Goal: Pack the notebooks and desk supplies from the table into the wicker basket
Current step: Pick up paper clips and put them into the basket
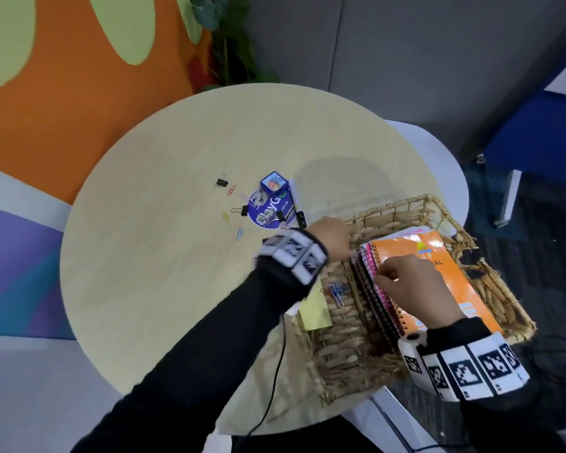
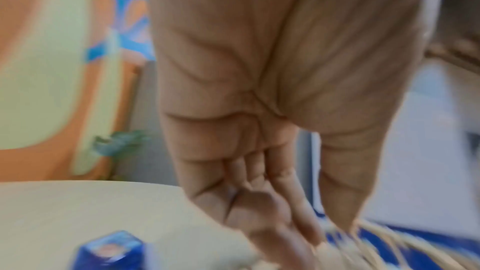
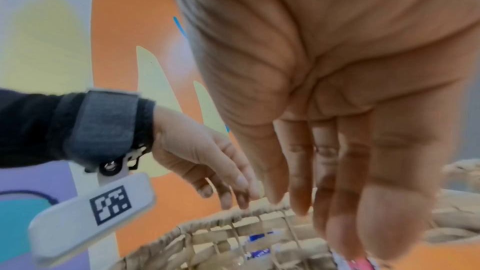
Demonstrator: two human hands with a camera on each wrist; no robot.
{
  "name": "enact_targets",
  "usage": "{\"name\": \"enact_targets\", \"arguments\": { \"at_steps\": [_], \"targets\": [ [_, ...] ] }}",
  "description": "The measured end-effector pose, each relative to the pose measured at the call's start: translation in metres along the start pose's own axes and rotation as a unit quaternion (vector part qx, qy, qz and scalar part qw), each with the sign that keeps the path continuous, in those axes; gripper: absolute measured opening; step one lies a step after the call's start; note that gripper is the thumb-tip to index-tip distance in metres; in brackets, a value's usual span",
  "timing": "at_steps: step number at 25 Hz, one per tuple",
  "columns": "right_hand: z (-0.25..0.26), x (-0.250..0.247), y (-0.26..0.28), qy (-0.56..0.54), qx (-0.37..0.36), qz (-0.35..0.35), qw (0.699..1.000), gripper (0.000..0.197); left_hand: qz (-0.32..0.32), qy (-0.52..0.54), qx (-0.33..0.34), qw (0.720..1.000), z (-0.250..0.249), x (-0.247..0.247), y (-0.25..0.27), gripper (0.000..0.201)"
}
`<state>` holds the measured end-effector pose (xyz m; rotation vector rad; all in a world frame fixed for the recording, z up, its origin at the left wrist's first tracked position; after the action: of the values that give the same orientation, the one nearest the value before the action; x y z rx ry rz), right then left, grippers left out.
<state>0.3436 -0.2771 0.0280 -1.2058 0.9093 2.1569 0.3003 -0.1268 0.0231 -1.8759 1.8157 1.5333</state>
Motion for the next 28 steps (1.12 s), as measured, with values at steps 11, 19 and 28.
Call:
{"name": "enact_targets", "arguments": {
  "at_steps": [11,19,28],
  "targets": [
    [0.185,-0.01,-0.116,0.121,-0.261,0.06,0.956,0.016,-0.256,0.199,-0.235,0.916,0.219,-0.022,0.004,0.023],
    [0.236,0.072,-0.17,0.388,-0.262,0.219,0.856,0.042,-0.212,0.199,-0.242,0.926,0.233,-0.017,-0.022,0.022],
    [0.254,0.121,-0.188,0.454,-0.287,0.279,0.796,0.036,-0.204,0.156,-0.232,0.938,0.236,-0.028,-0.024,0.024]
  ]
}}
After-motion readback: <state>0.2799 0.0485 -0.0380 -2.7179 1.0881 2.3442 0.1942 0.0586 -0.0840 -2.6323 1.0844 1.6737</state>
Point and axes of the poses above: each hand's wrist, its own y-axis away from the middle knuckle, its own x-axis out of the palm, z = x × y, the point moved 5 cm from there along -y, towards the middle knuckle, and after that the axes turned 3 degrees about x, right-handed, at the moved point
